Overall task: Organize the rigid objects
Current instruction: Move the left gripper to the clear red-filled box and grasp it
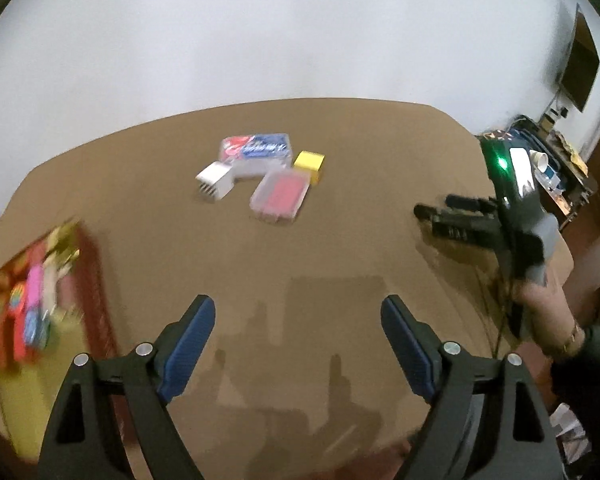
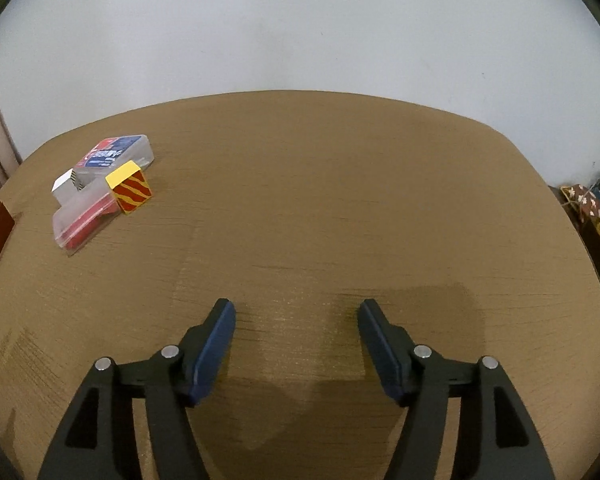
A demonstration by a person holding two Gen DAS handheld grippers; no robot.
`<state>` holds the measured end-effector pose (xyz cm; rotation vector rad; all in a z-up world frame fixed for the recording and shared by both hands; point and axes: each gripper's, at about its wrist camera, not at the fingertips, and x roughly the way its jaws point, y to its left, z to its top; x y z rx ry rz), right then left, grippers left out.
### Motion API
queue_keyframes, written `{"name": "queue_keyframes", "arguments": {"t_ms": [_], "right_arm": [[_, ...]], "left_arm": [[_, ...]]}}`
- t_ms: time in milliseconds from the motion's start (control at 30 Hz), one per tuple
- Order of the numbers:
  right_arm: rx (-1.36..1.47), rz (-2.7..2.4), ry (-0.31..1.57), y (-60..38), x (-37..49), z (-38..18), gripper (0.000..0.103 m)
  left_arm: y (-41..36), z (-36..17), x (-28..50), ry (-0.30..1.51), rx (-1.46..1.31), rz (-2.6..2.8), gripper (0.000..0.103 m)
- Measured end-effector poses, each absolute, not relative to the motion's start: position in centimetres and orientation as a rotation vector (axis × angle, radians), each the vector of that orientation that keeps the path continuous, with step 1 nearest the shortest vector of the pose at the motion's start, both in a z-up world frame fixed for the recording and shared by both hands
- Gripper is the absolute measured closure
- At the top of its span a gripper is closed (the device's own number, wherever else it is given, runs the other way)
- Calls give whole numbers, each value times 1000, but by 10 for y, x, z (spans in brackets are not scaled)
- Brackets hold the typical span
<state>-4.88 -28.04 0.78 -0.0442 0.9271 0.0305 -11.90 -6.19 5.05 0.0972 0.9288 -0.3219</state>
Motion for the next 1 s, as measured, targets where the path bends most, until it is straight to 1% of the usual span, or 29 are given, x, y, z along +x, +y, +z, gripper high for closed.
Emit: {"name": "queue_keyframes", "arguments": {"t_ms": [100,133,233,500,767,800,833,867,900,1000], "right_arm": [[-42,33,928,-280,-46,6,33],[-36,38,928,-284,-49,13,30],[-11,63,925,-290,-47,16,27],[79,106,904,-305,-51,21,25],[101,123,892,-314,-61,28,25],[102,123,891,-315,-61,28,25],[103,123,891,-316,-62,29,25],[105,124,891,-318,-63,31,25],[108,125,890,-319,-64,31,25],[117,127,888,-321,-65,31,25]], "left_arm": [[-73,43,-82,933,128,-375,21],[-76,40,-72,940,144,-382,21],[-91,30,-40,975,165,-446,21],[-100,1,21,1076,192,-409,21],[-106,-18,41,1124,242,-400,21],[-106,-21,43,1127,258,-393,22],[-106,-24,43,1142,256,-403,26],[-106,-27,45,1163,244,-417,30],[-105,-30,47,1187,232,-423,38],[-103,-29,45,1161,237,-425,53]]}}
